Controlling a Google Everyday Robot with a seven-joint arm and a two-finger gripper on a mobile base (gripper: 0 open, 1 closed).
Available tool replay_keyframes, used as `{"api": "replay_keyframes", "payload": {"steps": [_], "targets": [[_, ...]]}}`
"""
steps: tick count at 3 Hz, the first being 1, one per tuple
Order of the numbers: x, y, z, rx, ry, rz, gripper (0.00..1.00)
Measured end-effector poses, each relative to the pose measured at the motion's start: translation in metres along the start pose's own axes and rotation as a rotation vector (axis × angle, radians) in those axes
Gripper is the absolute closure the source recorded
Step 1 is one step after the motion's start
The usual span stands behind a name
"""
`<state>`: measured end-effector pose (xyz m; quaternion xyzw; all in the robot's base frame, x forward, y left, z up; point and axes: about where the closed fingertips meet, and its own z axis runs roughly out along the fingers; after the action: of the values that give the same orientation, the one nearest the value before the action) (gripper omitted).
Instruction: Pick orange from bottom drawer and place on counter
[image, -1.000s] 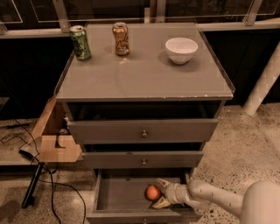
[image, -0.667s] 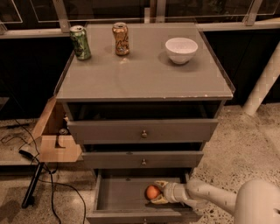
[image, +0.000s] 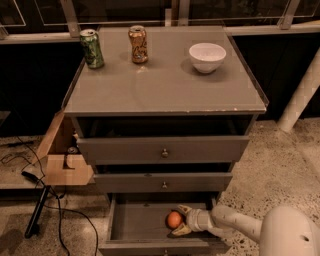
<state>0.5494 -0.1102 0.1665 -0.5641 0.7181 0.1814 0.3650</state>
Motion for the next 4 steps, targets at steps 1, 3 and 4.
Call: {"api": "replay_keyframes", "payload": {"steps": [1,3,4], "targets": [[0.006,0.001,0.012,-0.010,-0.009,0.020,0.27],[0.011,0.005,0.029,-0.026,-0.025,0.037,0.44],[0.011,0.006,0.029,-0.026,-0.025,0.037,0.67]]}}
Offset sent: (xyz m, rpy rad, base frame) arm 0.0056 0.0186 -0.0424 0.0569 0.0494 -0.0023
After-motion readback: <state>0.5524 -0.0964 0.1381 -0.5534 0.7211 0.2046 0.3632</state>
